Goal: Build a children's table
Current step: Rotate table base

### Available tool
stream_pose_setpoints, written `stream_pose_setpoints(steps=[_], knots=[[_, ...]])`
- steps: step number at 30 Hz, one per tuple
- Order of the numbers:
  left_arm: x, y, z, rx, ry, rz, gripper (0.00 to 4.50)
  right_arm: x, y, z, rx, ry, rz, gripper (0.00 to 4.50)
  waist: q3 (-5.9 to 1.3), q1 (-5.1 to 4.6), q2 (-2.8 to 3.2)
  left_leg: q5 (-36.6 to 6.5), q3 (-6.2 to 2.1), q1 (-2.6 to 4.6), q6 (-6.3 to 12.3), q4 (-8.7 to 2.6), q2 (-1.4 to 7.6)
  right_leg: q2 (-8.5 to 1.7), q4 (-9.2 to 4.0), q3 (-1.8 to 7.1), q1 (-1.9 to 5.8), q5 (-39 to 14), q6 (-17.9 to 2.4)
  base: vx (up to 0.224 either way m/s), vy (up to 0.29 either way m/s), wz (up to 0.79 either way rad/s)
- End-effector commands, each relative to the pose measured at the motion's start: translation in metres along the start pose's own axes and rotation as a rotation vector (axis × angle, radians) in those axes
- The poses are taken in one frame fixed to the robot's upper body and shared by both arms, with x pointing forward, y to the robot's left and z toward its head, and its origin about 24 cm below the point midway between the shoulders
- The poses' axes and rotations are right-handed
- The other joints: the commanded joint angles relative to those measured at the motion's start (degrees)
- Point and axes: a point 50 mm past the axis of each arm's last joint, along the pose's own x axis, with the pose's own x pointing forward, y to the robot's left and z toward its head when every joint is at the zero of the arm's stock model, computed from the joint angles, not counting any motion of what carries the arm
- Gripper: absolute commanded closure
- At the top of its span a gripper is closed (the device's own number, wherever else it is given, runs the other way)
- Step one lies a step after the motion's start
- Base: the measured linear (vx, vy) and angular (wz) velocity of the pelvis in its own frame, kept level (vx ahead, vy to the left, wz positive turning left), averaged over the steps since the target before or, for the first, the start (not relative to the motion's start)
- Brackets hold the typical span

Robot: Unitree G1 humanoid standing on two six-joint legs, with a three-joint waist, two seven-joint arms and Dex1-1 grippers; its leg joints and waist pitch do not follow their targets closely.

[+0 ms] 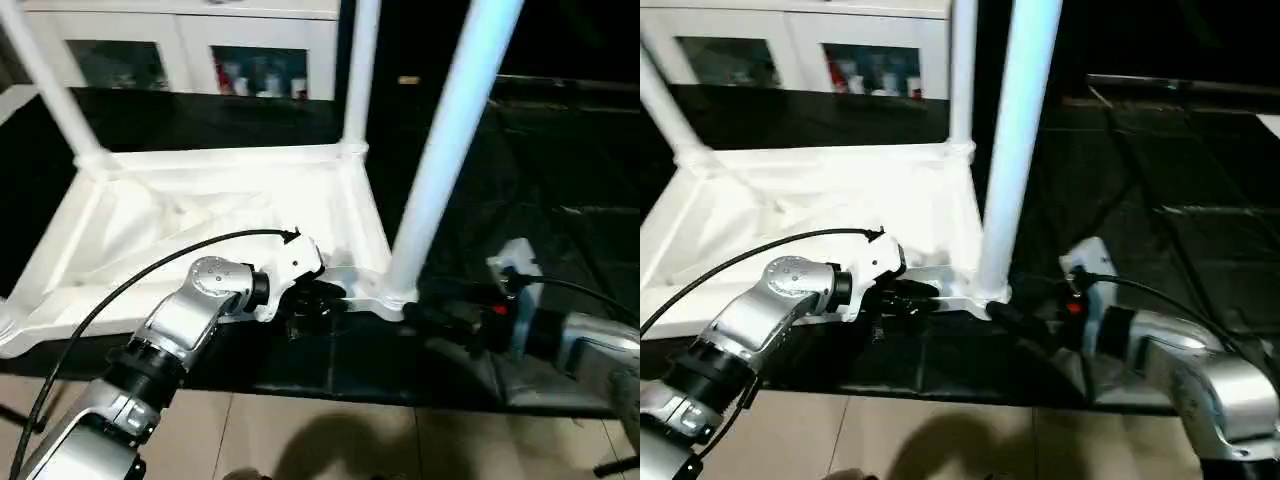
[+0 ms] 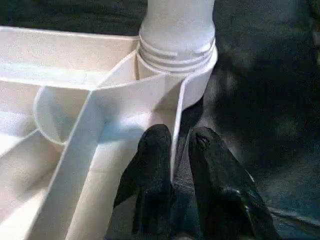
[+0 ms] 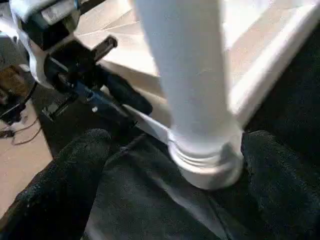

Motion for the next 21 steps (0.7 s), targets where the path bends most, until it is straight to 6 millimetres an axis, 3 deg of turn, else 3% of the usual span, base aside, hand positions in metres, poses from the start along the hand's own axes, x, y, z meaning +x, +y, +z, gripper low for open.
stream_pose_setpoints(steps=[1, 6, 9, 15, 21], knots=[[0.002, -0.001, -0.003, 0.027, 0.034, -0.021, 4.01, -0.005, -0.002, 0.007, -0.044, -0.026, -0.017, 0.00, -3.67, 0.13, -0.77, -3.3, -0.26, -0.20, 2.59, -3.49, 1.17, -3.53, -3.79, 1.98, 3.56, -4.1, -11.7, 0.000, 0.000, 0.00], [0.001, 0.001, -0.010, 0.080, 0.109, -0.040, 4.48, -0.007, -0.011, 0.009, -0.098, -0.020, -0.055, 0.00, -3.64, -0.08, -0.69, -3.7, -0.26, -0.07, 2.50, -3.55, 1.33, -3.46, -3.83, 1.93, 3.38, -5.1, -12.3, 0.000, 0.000, 0.00], [0.000, 0.003, -0.010, 0.091, 0.120, -0.035, 4.48, -0.007, -0.009, 0.007, -0.108, -0.015, -0.017, 0.00, -3.74, -0.14, -0.76, -3.2, -0.26, -0.15, 3.35, -3.43, 1.34, -3.50, -3.53, 1.92, 3.54, -2.6, -13.2, 0.000, 0.000, 0.00], [0.001, 0.002, -0.014, 0.079, 0.136, -0.071, 4.48, -0.004, -0.007, 0.000, -0.102, 0.002, 0.037, 0.00, -3.59, -0.24, -0.69, -5.2, -0.26, 0.00, 3.14, -3.58, 1.47, -3.71, -4.01, 1.89, 3.45, -7.0, -13.5, 0.000, 0.000, 0.00], [-0.002, -0.010, -0.019, 0.076, 0.182, -0.231, 4.48, 0.001, -0.013, -0.004, -0.197, 0.057, 0.104, 0.00, -4.04, -0.59, -0.90, -3.3, -0.26, -0.14, 3.92, -3.37, 1.46, -3.76, -3.46, 1.81, 3.63, -3.3, -14.6, 0.000, 0.000, 0.00]])
